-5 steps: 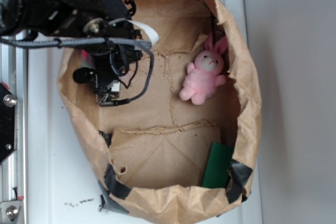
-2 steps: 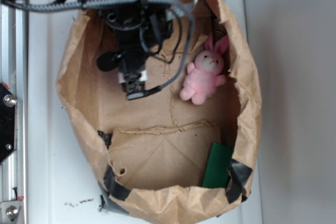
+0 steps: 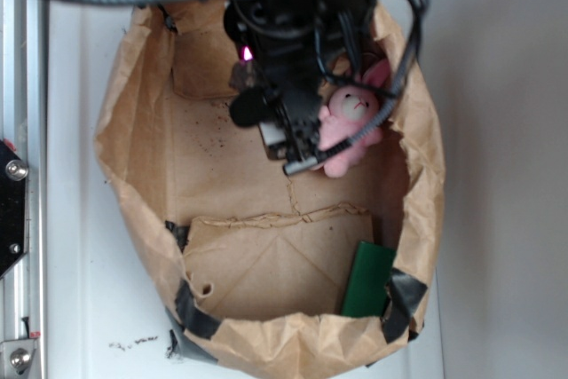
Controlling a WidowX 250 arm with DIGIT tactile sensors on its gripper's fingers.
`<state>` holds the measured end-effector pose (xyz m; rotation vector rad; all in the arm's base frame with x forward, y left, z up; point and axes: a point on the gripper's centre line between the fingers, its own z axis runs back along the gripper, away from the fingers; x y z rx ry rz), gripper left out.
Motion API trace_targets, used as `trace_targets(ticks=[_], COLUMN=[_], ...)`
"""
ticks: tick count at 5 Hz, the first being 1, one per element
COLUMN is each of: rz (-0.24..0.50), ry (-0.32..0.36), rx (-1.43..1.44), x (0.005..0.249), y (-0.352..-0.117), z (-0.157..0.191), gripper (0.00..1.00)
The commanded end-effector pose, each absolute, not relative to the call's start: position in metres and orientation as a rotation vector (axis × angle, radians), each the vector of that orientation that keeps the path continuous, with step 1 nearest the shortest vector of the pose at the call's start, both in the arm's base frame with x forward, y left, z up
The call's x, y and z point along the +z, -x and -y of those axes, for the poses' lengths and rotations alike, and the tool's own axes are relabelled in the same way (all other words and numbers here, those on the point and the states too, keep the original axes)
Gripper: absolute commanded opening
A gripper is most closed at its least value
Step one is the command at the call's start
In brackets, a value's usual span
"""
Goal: Grab the rock.
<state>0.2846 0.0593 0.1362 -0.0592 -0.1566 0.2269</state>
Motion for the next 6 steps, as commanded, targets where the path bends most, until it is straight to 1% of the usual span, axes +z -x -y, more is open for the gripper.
trace_targets(ticks=[1,2,3,5,6], rz=[0.249,0.264,0.302,0.347,0.357], ry=[-0.002,0.004,0.036,0.06,0.034], rx=[0.298,0.281,0.25,0.236,0.241], x=[0.182,0.186,0.189,0.192,0.192], y=[-0.287,-0.29,-0.291,-0.285,-0.288], z=[-0.012,-0.007,-0.012,-0.013,-0.016], gripper=[0.0,0.0,0.0,0.0,0.0])
